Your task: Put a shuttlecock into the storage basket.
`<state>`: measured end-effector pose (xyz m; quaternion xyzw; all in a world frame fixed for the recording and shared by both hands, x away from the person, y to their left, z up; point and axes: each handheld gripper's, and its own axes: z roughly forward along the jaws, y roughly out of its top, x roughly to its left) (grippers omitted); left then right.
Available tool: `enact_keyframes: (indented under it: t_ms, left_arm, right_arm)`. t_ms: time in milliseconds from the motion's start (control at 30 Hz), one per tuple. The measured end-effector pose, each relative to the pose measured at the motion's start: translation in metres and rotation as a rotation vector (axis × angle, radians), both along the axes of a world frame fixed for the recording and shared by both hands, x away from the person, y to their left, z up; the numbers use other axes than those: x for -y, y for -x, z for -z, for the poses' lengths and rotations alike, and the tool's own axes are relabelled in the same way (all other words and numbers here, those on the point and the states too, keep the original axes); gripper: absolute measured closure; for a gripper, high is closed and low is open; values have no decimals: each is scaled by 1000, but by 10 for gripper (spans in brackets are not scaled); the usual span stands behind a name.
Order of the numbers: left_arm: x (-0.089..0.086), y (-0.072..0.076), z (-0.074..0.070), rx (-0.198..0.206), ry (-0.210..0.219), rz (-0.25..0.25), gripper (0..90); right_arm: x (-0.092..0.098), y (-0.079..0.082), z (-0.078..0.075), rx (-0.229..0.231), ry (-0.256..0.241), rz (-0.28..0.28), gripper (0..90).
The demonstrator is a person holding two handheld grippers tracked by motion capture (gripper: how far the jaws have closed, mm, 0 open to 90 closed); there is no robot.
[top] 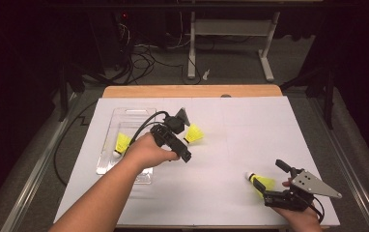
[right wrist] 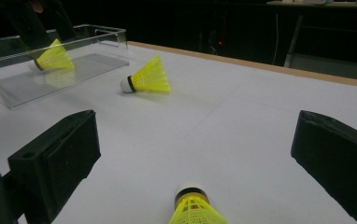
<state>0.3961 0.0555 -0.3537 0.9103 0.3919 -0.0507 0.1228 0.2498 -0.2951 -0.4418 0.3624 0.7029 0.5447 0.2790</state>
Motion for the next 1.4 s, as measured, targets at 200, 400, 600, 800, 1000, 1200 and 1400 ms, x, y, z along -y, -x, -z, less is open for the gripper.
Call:
enact_keyframes:
  t_ms: [200, 400, 600, 800, 1000, 1200, 1400]
  left_arm:
    - [4, -5, 3, 6, 20, -5, 7]
    - [11, -9, -9, 21, 36, -2, 7]
    - [11, -19, -17, 27, 51, -20, 10]
    - [13, -26, -8, 22, 40, -22, 18]
    - [17, -32, -1, 25, 34, -22, 21]
    - [17, -40, 9, 23, 20, -37, 26]
    - [21, -46, 19, 23, 12, -32, 31]
  right_arm:
    - [0, 0, 0, 1, 1, -3, 20]
    - [0, 0, 0, -1, 0, -3, 20]
    - [0, 0, 0, 1, 1, -3, 20]
    - [1, 0, -1, 5, -2, -1, 20]
    - [1, 0, -1, 5, -7, -2, 20]
    - [2, 1, -1, 5, -10, -2, 20]
    - [2, 0, 0, 3, -9, -4, 20]
